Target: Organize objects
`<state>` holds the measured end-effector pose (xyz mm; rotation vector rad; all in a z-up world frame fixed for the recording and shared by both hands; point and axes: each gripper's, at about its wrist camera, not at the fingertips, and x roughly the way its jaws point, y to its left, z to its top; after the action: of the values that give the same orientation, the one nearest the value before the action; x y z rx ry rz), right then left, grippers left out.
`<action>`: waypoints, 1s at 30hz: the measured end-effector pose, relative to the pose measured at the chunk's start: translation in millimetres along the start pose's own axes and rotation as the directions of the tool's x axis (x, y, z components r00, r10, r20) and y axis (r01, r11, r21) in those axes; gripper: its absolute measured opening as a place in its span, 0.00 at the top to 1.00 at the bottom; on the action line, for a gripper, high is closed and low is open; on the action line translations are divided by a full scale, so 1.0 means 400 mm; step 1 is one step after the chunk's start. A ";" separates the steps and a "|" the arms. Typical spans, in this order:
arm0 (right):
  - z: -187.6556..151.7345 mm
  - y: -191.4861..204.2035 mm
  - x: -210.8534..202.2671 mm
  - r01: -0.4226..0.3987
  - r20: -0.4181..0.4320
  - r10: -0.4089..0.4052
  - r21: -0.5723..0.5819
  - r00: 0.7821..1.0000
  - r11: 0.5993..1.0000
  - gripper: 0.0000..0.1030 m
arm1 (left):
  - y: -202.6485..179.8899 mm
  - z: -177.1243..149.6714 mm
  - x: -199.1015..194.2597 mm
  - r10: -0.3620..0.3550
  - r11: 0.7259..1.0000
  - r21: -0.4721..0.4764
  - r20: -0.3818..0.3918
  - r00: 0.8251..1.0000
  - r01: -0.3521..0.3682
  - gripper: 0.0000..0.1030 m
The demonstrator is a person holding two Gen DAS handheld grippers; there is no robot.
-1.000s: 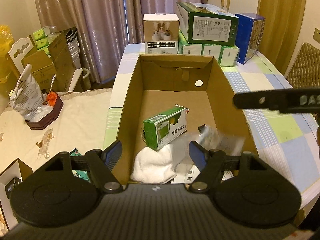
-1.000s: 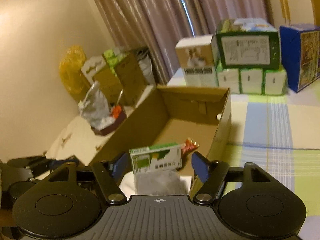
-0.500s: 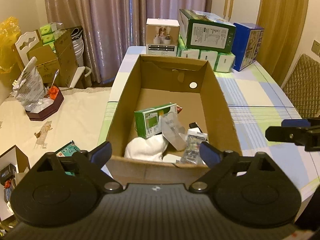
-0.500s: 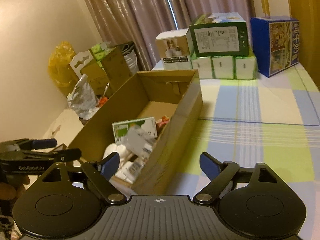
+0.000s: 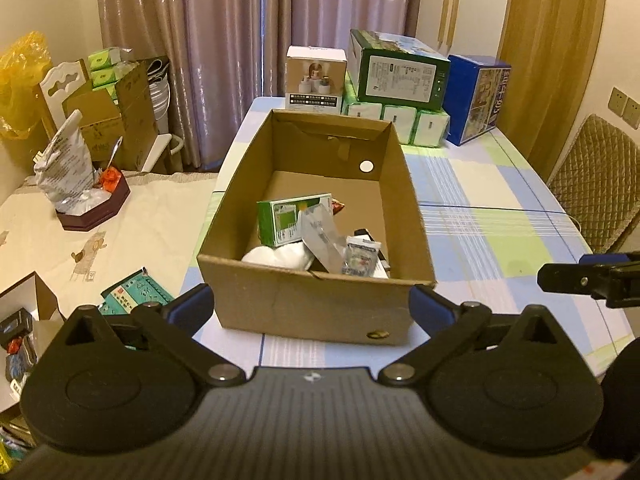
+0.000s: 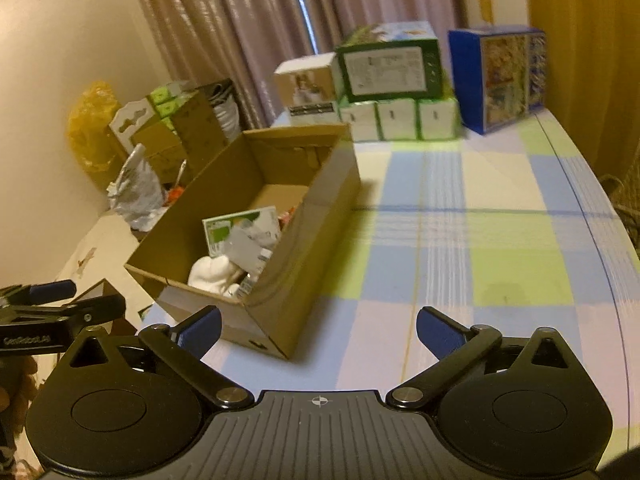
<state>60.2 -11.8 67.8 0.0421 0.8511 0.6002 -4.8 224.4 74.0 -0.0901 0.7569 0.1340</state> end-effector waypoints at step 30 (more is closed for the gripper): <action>-0.057 0.018 -0.042 0.023 -0.035 -0.025 -0.044 0.999 0.999 0.02 | -0.020 -0.053 -0.078 0.078 0.997 -0.013 -0.026 0.997 -0.078 0.01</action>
<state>32.0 -19.1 66.0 -0.0179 0.8716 0.5982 -40.6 211.1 80.4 -0.0758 0.7851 0.2125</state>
